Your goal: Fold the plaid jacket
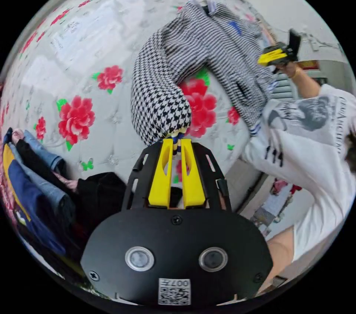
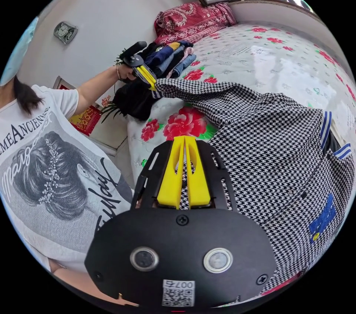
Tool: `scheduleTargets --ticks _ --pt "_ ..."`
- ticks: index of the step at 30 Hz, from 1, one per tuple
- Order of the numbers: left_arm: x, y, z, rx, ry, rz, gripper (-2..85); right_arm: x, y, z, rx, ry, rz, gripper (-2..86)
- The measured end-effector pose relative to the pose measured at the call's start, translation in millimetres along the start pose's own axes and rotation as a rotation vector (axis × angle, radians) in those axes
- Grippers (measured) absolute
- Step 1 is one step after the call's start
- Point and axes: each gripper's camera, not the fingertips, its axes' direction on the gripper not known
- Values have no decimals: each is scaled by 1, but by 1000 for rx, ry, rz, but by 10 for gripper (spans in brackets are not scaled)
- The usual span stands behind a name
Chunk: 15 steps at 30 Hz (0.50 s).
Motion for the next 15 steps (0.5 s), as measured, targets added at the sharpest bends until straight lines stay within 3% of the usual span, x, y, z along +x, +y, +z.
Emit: scheduleTargets --ticks 2,5,11,15 --pt "-3 13 -60 245 427 71 39 -5 3 0 9 -1 -25 18" --pt "5 16 -107 546 704 103 40 -12 9 -9 71 -34 -67 51" --pt "73 -49 -116 693 705 37 40 -18 26 -65 270 -193 -129 98" --pt "126 -109 -116 711 698 98 41 -16 48 -117 360 -178 -154 122"
